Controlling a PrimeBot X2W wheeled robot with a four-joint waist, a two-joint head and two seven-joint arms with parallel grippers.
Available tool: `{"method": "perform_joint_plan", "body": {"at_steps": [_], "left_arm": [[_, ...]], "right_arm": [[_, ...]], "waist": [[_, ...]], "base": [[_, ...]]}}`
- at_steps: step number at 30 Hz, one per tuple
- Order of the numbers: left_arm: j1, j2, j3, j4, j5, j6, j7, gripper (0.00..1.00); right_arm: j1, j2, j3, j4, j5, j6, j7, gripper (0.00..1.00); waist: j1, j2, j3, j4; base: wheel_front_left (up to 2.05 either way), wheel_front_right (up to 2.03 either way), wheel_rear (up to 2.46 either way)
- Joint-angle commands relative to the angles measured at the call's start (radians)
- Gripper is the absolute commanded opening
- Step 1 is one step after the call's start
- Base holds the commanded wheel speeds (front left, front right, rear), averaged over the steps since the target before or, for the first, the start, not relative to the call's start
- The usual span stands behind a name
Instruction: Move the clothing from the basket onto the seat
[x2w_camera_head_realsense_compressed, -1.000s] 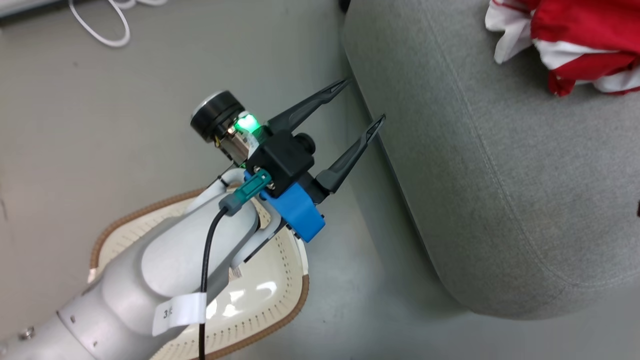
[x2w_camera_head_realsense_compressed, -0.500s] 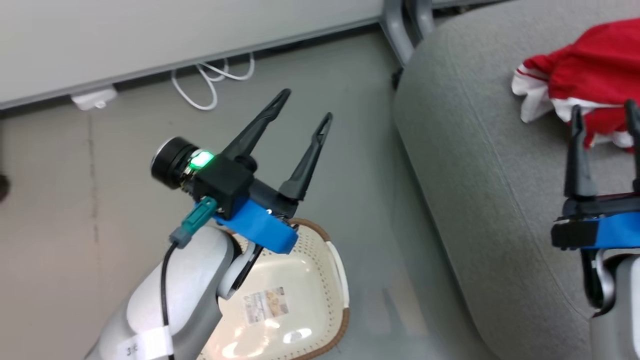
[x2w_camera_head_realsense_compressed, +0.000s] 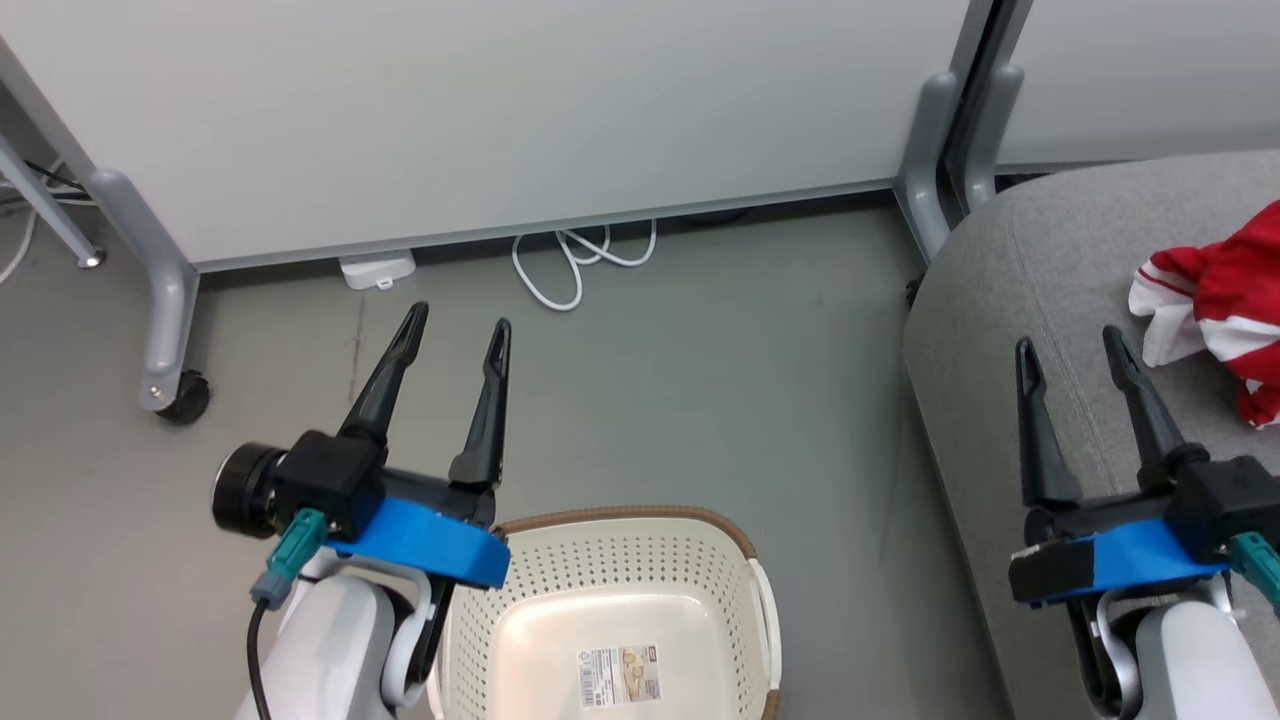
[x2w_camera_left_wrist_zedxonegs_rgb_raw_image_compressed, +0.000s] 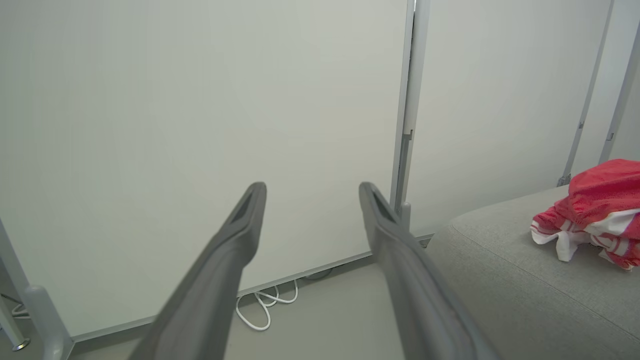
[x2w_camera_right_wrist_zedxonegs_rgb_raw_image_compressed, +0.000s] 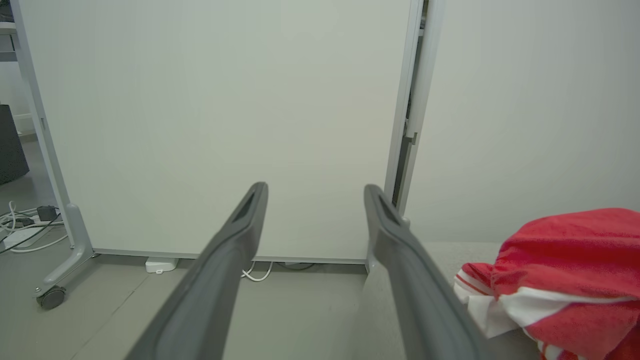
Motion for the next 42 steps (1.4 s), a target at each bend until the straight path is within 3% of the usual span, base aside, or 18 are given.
{"method": "perform_joint_plan", "body": {"at_steps": [1,11,22,42], "left_arm": [[0.035,-0.006,0.020,-0.004,0.015,-0.006,-0.004,1.00],[0.202,-0.051,0.146,-0.029,0.085,-0.030,-0.005,1.00],[0.281,-0.080,0.226,-0.065,0.108,-0.044,-0.005,1.00],[0.311,-0.095,0.243,-0.051,0.108,-0.052,-0.005,1.00]], "right_arm": [[0.033,0.006,0.003,0.006,0.004,0.000,-0.003,1.00],[0.147,0.014,-0.002,0.036,0.046,0.000,-0.003,1.00],[0.206,0.014,-0.018,0.056,0.110,0.000,-0.003,1.00],[0.223,0.014,-0.013,0.083,0.148,0.000,-0.003,1.00]], "waist": [[0.0002,0.0000,-0.039,0.029],[0.0002,0.0000,-0.114,0.058],[0.0002,0.0000,-0.134,0.062],[0.0002,0.0000,-0.145,0.055]], "base": [[0.00,0.00,0.00],[0.00,0.00,0.00],[0.00,0.00,0.00],[0.00,0.00,0.00]]}}
